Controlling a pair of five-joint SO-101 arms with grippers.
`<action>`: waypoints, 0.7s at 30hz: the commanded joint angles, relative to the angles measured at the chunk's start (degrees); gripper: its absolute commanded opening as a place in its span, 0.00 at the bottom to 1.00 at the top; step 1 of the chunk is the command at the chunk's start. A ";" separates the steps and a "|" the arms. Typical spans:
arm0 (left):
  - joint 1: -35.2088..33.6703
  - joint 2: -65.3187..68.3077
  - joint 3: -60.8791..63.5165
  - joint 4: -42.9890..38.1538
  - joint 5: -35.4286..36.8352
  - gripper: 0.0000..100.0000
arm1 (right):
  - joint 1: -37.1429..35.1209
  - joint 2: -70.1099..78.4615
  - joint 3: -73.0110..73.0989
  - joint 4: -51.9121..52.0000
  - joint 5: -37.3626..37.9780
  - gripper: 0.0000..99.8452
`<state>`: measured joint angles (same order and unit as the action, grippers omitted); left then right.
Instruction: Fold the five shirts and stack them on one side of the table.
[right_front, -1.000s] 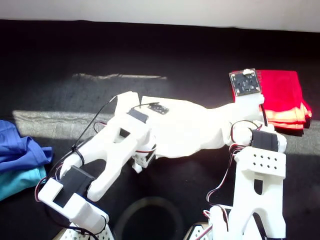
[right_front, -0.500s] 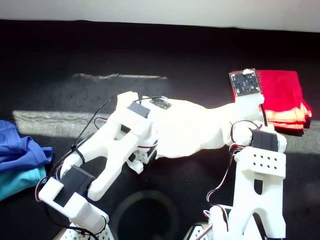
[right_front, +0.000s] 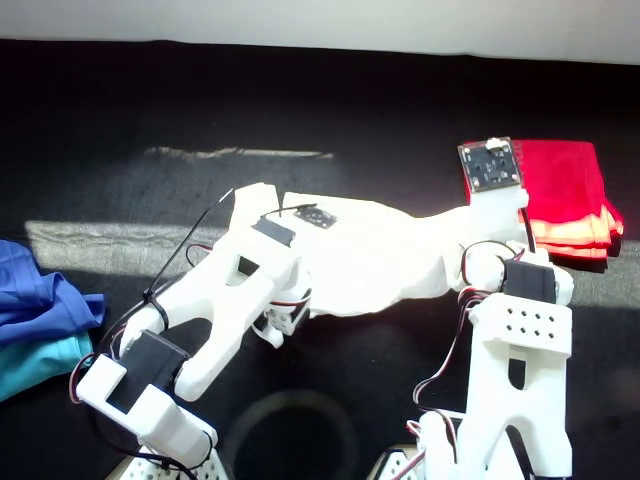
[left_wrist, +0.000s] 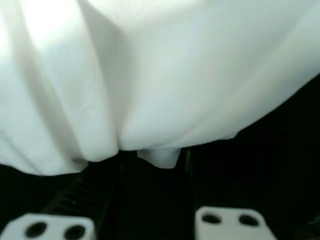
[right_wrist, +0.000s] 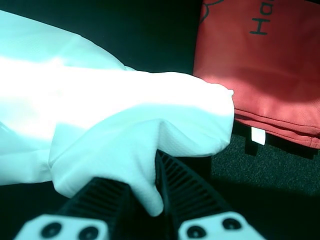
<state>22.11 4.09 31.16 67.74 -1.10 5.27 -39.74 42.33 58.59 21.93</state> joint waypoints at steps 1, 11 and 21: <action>-0.31 -0.31 -0.13 -0.35 0.09 0.17 | 0.48 -1.63 -0.04 -0.22 -0.09 0.01; -0.40 10.33 -5.14 -0.18 0.09 0.17 | 0.22 -1.63 -0.48 1.98 -0.09 0.01; -0.57 10.59 -18.95 13.27 0.26 0.02 | 0.22 -1.71 -0.66 2.07 -0.44 0.01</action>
<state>22.20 14.90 17.10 76.44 -1.10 5.19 -39.74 42.33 60.44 21.93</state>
